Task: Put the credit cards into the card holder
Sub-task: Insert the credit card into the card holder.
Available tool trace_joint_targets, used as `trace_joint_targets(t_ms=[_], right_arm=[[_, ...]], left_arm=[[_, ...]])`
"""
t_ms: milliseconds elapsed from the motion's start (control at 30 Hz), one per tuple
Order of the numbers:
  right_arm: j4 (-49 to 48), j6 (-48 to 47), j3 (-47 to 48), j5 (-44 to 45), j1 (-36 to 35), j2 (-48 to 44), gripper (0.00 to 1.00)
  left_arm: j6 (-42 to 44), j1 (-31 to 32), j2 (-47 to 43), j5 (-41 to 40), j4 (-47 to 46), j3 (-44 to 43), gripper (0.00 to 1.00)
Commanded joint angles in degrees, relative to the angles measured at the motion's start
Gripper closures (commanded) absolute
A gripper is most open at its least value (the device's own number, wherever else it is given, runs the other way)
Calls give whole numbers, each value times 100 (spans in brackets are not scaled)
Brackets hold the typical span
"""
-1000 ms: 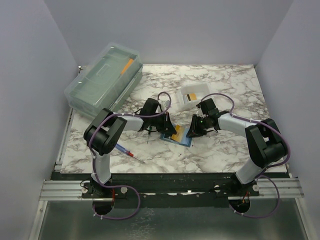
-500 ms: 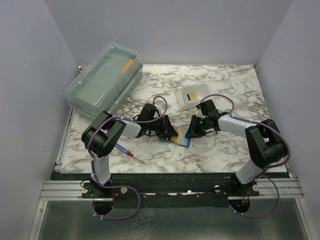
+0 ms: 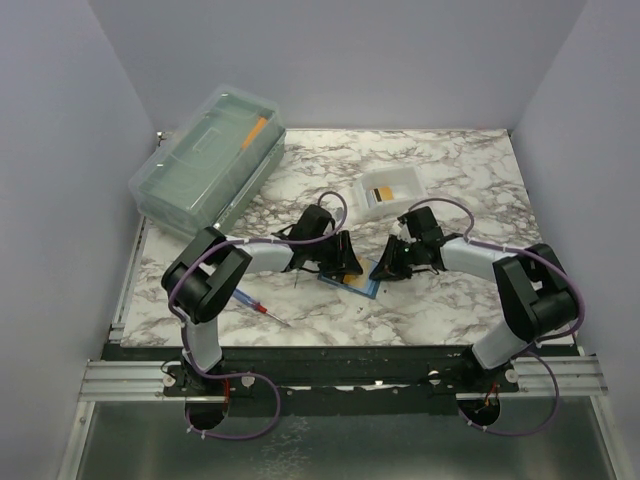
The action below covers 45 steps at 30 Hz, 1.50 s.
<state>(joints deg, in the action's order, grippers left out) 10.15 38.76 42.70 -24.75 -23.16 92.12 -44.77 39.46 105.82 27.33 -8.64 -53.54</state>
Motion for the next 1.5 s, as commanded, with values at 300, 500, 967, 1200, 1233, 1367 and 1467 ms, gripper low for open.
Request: trace_joint_targets(t_ms=[300, 500, 967, 1200, 1233, 1367, 1467], right_arm=[[248, -20, -317, -17, 110, -137, 79], [10, 123, -230, -214, 110, -155, 81], [816, -202, -362, 222, 376, -699, 67], [252, -85, -302, -304, 373, -295, 70], [111, -26, -296, -453, 373, -245, 70], [-356, 230, -320, -827, 375, -275, 71], [-96, 138, -299, -620, 390, -329, 71]], left_arm=[[981, 343, 171, -204, 1610, -619, 31], [586, 710, 366, 221, 824, -539, 34], [808, 332, 50, 130, 1291, -460, 25], [663, 641, 436, 284, 1033, -705, 32], [637, 710, 465, 297, 1016, -747, 32], [629, 936, 482, 154, 1150, -888, 29], [759, 911, 349, -234, 1492, -931, 26]])
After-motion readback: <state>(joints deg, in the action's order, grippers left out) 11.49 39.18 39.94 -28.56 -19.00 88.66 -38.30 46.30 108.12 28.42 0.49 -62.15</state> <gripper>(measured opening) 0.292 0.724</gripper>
